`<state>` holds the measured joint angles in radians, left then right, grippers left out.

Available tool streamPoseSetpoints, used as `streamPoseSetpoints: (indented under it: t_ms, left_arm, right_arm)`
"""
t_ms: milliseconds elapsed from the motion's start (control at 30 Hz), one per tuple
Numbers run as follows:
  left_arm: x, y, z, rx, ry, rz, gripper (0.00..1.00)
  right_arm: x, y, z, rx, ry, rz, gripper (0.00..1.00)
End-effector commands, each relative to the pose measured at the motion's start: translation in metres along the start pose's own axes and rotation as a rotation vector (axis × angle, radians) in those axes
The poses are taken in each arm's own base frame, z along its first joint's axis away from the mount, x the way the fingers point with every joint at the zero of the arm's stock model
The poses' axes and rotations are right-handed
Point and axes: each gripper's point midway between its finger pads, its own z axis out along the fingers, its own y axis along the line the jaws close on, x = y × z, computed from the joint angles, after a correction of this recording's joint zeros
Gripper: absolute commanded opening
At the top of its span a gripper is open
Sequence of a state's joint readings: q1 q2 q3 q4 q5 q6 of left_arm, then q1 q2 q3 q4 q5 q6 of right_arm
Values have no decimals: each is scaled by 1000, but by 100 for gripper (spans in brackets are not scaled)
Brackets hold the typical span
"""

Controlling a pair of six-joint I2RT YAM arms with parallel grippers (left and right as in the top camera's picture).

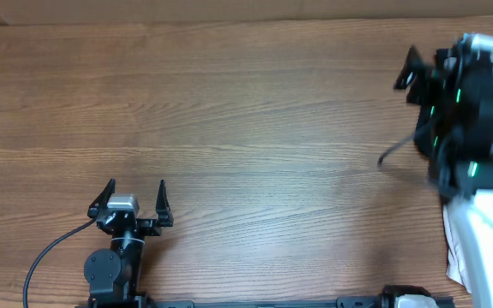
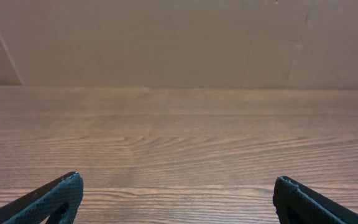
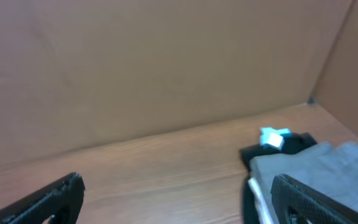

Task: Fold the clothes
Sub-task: 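Reach the right gripper to the clothes stack and grasp the grey shorts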

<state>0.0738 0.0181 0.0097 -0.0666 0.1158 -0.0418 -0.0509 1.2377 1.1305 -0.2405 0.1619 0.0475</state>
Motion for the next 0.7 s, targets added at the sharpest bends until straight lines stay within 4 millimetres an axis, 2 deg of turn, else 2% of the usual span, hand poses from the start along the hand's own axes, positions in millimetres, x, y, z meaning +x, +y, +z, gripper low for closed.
streamPoseSetpoints:
  t_ms: [0, 100, 233, 333, 433, 500, 667]
  left_arm:
    - [3, -2, 0, 11, 6, 19, 100]
    - [3, -2, 0, 11, 6, 19, 100]
    - [3, -2, 0, 11, 6, 19, 100]
    - [3, -2, 0, 12, 6, 19, 100]
    - [3, -2, 0, 11, 6, 19, 100]
    - [3, -2, 0, 11, 6, 19, 100]
    - [3, -2, 0, 11, 6, 19, 100]
  right_arm:
    - [-34, -20, 31, 70, 33, -11, 100]
    - [-39, -28, 55, 96, 68, -9, 100]
    - [-42, -41, 73, 124, 47, -46, 100]
    - [-34, -56, 91, 151, 56, -90, 100]
    - [-7, -76, 115, 183, 126, -163, 100]
    - [19, -94, 133, 211, 204, -191, 100]
    - [72, -138, 167, 306, 339, -186, 100]
